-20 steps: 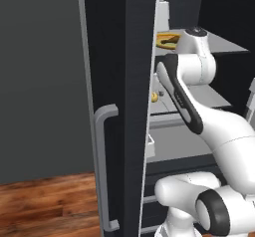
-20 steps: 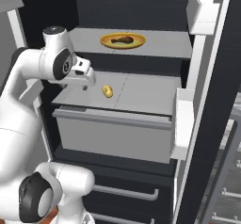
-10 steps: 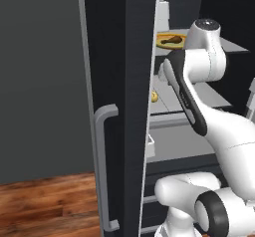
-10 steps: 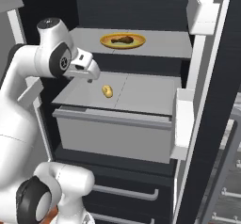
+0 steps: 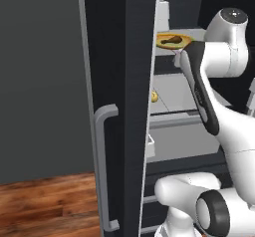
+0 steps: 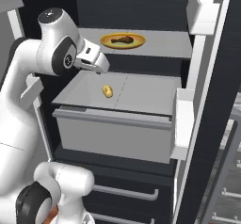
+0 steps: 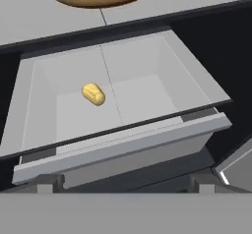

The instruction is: Transport the chicken drumstick from the fridge to the microwave and turn on the microwave.

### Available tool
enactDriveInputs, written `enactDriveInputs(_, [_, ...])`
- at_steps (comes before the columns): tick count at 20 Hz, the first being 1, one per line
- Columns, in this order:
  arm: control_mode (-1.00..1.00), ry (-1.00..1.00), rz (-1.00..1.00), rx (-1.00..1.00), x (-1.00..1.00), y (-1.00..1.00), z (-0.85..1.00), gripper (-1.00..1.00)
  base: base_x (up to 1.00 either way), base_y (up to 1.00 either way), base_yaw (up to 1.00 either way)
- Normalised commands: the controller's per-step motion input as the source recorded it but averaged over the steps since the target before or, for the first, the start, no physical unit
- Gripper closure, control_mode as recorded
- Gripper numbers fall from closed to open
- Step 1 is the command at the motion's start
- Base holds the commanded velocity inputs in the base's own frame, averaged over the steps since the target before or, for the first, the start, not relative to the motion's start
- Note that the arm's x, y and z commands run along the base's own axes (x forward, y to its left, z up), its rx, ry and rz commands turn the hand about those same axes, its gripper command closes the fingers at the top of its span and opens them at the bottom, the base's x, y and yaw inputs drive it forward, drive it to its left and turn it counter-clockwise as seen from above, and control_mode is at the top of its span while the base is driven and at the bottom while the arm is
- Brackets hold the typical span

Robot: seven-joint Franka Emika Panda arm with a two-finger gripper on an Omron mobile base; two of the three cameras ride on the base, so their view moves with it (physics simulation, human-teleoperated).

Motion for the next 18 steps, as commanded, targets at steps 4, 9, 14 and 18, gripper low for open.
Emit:
enactDriveInputs(4, [-1.0,0.0,-0.13,0.09,0.0,-0.28,0.63,-1.0,0.0,0.0,0.0])
enactDriveInputs(9, [-1.0,0.0,-0.11,0.07,0.02,-0.11,0.36,-1.0,0.0,0.0,0.0])
enactDriveInputs(14, [-1.0,0.0,-0.04,0.03,0.22,-0.01,0.04,-1.0,0.0,0.0,0.0])
enactDriveInputs(18, [-1.0,-0.09,-0.03,0.0,0.18,0.0,0.03,-1.0,0.0,0.0,0.0])
